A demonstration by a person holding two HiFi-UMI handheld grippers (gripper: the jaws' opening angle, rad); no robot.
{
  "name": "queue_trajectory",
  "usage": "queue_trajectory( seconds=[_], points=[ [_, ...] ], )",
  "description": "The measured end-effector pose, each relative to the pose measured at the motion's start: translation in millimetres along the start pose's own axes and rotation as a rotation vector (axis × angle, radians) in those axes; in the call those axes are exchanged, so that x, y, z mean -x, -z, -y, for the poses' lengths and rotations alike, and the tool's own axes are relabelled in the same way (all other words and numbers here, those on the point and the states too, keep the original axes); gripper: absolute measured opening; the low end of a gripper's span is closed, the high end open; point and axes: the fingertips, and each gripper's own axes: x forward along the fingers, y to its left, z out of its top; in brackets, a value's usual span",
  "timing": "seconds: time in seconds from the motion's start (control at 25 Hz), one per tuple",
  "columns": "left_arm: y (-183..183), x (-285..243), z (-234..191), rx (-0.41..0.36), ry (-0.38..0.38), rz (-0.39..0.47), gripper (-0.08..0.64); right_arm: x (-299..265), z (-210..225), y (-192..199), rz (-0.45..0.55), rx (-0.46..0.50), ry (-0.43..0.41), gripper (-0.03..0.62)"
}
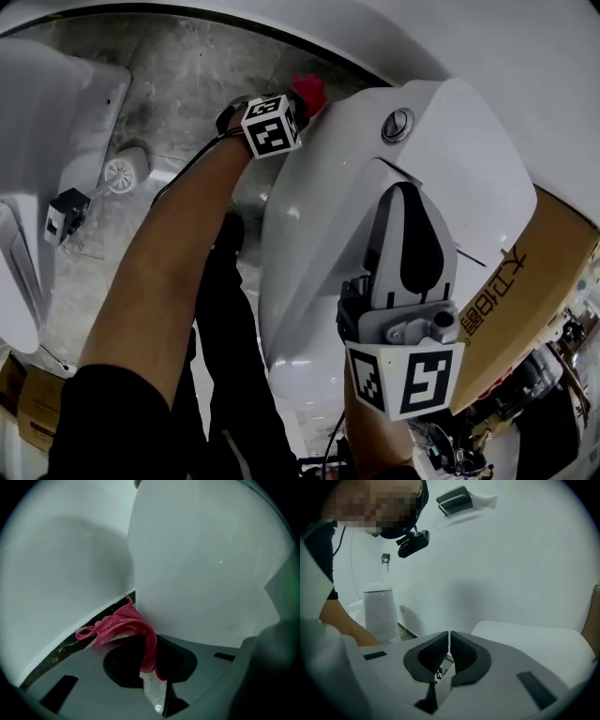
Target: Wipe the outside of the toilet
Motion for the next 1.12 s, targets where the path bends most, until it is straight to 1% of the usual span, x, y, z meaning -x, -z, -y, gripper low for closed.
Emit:
queue_trajectory(
  seconds=[0.12,0.28,0.4,0.52,0.64,0.8,0.92,1.04,1.12],
  points=[
    [-6,-9,-5,-0.031,-0.015,-0.017,0.067,0,1,4,-0.014,0.010,-0.003,0.038],
    [-11,-21,5,-0.106,0.011,-0.043,0.067,1,8,9,-0.023,-0.001,0.025,0.038],
    [-7,-19,13,-0.120,0.032,-0.052,0.066,2,9,12,-0.018,-0.002,0.037,0.038],
    [1,-14,32,-0.141,0.058,-0.056,0.066,0,8,13,-0.031,0.000,0.036,0.038],
    [11,-6,57,-0.121,0.072,-0.055,0.066,-5,-1,13,-0.047,0.012,0.034,0.038],
    [26,7,94,-0.055,0.100,-0.054,0.066,-11,-20,14,-0.065,0.057,0.021,0.038],
    [37,16,126,-0.019,0.114,-0.040,0.066,-10,-30,12,-0.071,0.061,0.021,0.038],
    [52,19,156,-0.020,0.117,-0.039,0.066,-4,-41,13,-0.069,0.040,0.014,0.037],
    [61,19,172,-0.042,0.128,-0.037,0.066,3,-48,17,-0.065,0.046,0.017,0.037]
  ],
)
